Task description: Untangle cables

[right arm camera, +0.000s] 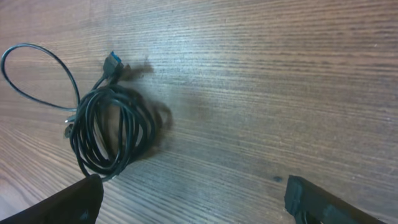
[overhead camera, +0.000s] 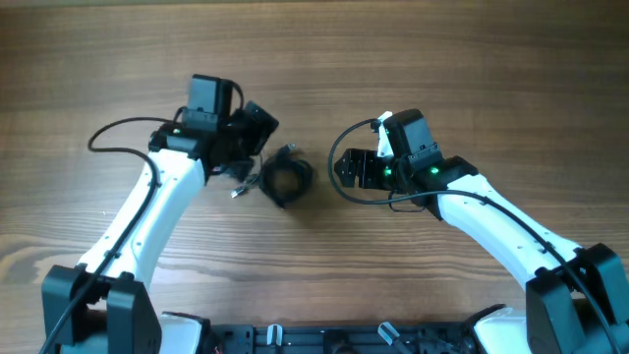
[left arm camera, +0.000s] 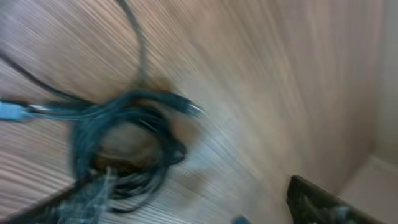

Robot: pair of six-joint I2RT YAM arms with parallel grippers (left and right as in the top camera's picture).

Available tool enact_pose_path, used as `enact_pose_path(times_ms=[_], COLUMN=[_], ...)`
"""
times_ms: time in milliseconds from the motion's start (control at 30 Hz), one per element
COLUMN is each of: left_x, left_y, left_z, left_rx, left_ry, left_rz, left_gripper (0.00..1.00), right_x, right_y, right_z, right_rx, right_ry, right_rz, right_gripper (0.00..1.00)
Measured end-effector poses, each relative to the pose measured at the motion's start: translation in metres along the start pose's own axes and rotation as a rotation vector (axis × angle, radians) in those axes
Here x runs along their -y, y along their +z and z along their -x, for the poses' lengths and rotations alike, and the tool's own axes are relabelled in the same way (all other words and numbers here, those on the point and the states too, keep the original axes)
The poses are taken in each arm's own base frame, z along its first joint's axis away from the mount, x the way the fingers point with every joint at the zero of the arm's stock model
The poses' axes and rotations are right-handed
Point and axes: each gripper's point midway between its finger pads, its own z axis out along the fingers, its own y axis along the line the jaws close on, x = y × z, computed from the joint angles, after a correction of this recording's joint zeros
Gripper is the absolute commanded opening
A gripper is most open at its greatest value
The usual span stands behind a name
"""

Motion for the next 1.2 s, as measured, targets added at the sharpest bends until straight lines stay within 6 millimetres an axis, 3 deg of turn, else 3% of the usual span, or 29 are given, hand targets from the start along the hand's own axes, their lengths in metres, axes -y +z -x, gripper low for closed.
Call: enact_pose_path(times_ms=[67,133,300,433,500,633,733,800,833,867,933,967,1000,1133,1200], left_x=[-0.006,-0.035,-0.07,-0.104,-0.108,-0.099,-0.099,-0.067,-0.017,0.012,0.047,0.052,0.047,0.025,0.02], left_y=[0.003,0.003,0.03,0.065,0.072,0.077,0.067,0.045,0.015,-0.011,-0.064,-0.081,-0.084,-0.067,-0.065], left_z=[-0.022,-0.042,-0.042,-0.039,-0.039,-0.035,-0.035,-0.038,-0.051,-0.063,-0.079,-0.084,-0.089,-0.096,-0.094], left_rx=[-0.045,-0.05,-0.003,-0.015,-0.019,-0.016,-0.081,-0.133,-0.136,-0.131,-0.063,-0.048,-0.079,-0.186,-0.184], left_ry=[-0.002,-0.025,-0.019,-0.038,-0.044,0.011,0.246,0.543,0.685,0.844,1.051,1.098,1.116,1.118,1.119], left_rz=[0.047,0.202,0.388,0.532,0.543,0.501,0.505,0.356,0.122,-0.038,-0.242,-0.285,-0.286,-0.225,-0.198], left_gripper=[0.79,0.75,0.56,0.1,0.04,0.04,0.04,0.04,0.04,0.04,0.04,0.04,0.04,0.04,0.04], right_x=[0.0,0.001,0.006,0.008,0.008,0.009,0.01,-0.003,-0.006,-0.009,-0.013,-0.016,-0.019,-0.033,-0.039], right_y=[0.0,0.0,0.0,0.0,0.0,0.0,-0.012,-0.048,-0.063,-0.071,-0.075,-0.076,-0.077,-0.084,-0.088], right_z=[0.0,-0.002,-0.001,-0.002,-0.002,-0.002,0.01,0.034,0.04,0.043,0.041,0.04,0.038,0.044,0.046], right_rx=[-0.001,-0.006,0.001,-0.004,-0.004,-0.005,0.009,0.085,0.111,0.118,0.105,0.101,0.095,0.118,0.129], right_ry=[0.0,0.002,0.001,0.003,0.003,0.005,-0.017,-0.061,-0.073,-0.078,-0.084,-0.093,-0.095,-0.139,-0.161], right_rz=[-0.001,-0.004,-0.033,-0.04,-0.04,-0.043,0.037,0.201,0.259,0.301,0.35,0.369,0.384,0.465,0.5], right_gripper=[0.96,0.99,1.0,0.99,0.99,1.0,0.99,1.0,1.0,1.0,0.99,0.93,0.9,0.89,0.78])
